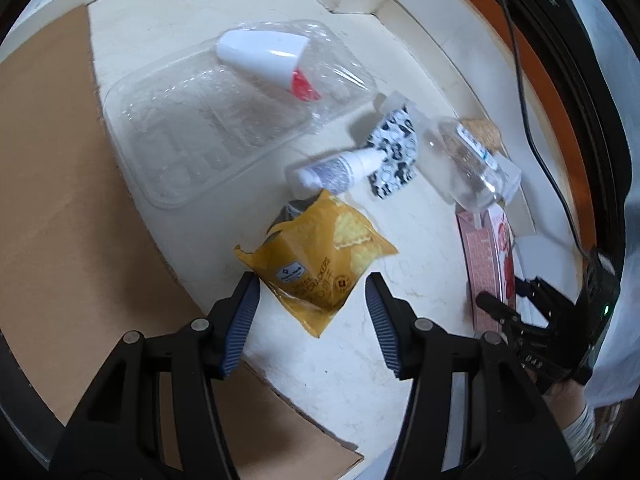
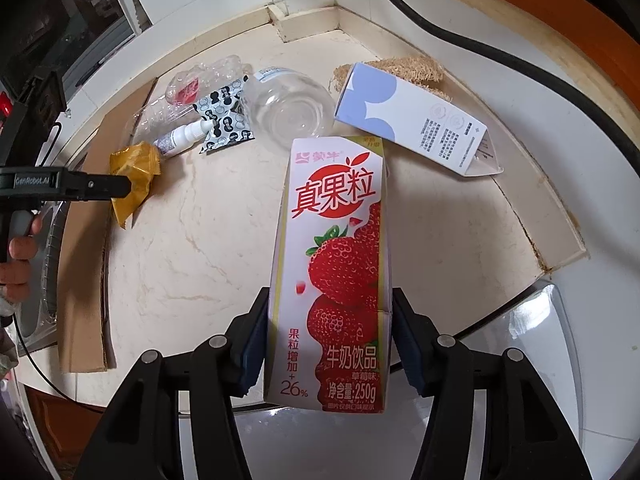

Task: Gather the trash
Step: 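Close the left tool on the yellow snack bag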

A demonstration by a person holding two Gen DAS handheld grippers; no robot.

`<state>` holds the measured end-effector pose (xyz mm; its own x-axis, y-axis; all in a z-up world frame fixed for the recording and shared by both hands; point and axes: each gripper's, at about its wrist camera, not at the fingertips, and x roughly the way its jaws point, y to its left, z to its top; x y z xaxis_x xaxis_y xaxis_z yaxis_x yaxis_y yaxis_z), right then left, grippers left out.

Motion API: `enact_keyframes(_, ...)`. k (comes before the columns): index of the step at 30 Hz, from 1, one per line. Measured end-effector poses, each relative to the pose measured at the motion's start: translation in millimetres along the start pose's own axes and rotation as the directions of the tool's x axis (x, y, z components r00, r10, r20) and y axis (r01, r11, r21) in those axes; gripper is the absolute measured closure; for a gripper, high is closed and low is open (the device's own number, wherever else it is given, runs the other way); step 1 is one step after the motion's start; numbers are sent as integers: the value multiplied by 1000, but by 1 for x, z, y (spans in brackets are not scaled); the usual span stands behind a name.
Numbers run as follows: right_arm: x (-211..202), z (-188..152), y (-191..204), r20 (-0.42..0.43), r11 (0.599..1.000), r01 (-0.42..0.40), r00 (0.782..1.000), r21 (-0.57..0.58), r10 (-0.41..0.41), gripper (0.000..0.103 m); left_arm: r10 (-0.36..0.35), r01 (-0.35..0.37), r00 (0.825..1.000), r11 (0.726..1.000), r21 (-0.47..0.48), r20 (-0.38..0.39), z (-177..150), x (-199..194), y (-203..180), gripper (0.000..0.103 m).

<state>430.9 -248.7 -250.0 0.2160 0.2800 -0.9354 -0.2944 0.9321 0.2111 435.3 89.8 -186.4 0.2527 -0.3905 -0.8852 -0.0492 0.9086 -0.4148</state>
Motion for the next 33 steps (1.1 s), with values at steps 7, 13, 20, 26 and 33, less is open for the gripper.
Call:
enact_keyframes(7, 3, -1, -3, 1, 999, -30, 1000, 27, 30, 45, 214, -227, 973, 951, 210, 81, -6, -10, -30, 51)
enact_keyframes(13, 2, -2, -2, 12, 999, -30, 999, 28, 30, 44, 260, -270, 963, 911, 311, 75, -10, -3, -43, 51)
enact_keyframes(20, 1, -3, -4, 20, 999, -41, 999, 26, 41, 44, 132, -147, 988, 961, 233, 82, -2, -10, -36, 51)
enact_keyframes(26, -1, -5, -5, 26, 999, -37, 999, 26, 37, 44, 152, -162, 986, 970, 179, 68, 4, 0, -26, 51)
enact_keyframes(33, 0, -3, -1, 38, 1000, -9, 999, 20, 8, 46, 154, -162, 985, 979, 121, 75, 10, 16, -24, 51)
